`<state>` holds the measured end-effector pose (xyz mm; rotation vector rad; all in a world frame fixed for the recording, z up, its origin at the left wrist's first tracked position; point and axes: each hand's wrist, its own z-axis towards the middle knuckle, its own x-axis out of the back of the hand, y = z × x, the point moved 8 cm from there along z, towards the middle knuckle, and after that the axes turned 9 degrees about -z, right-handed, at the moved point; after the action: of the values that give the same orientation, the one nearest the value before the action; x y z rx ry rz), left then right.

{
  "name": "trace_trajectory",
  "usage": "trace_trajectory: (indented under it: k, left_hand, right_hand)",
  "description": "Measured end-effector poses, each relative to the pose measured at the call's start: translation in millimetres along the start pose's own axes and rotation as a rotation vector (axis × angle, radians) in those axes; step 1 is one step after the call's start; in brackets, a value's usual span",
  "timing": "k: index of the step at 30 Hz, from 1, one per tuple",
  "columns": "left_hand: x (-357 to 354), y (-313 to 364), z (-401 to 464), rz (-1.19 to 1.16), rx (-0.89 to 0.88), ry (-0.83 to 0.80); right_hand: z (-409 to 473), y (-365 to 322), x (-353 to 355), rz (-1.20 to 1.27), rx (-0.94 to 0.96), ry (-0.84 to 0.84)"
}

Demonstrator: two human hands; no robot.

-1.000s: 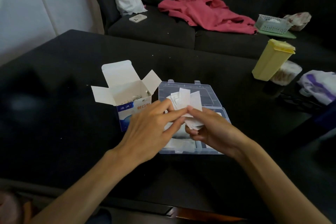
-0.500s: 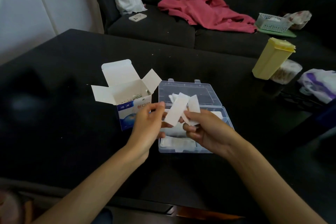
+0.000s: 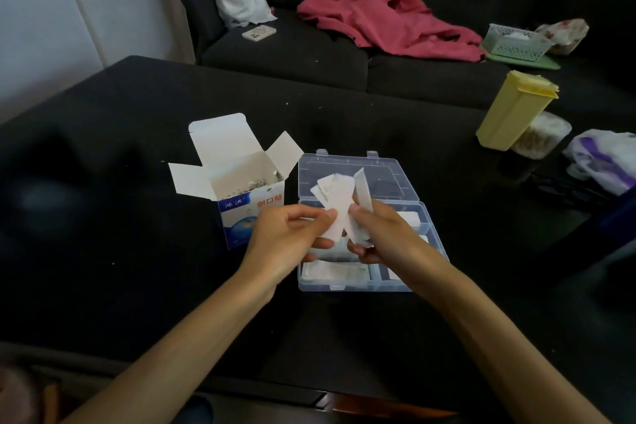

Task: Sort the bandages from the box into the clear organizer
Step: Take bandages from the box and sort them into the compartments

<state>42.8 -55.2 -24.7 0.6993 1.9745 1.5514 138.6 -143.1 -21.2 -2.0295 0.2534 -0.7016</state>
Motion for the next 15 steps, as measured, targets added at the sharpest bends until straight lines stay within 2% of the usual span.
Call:
trace_trajectory:
  k: [5,9,12,15]
  left_hand:
    - [0,2,1,0.057,0.016,0.032]
    - [-1,-3,2,-0.049,0.123,-0.025]
    - [5,2,2,-0.054,0.073,-0.013]
    - [10,7,3,-0.067,0.014,0.032]
  right_hand:
    - [-4,-6,-3,-0.163,0.116,-0.047]
    - [-6,-8,-4,-0.218,0.167,-0.12]
    - [-9,-7,-11,-0.215,0.174,-0.191]
    - [-3,-8,3,-0.287,0.178,-0.073]
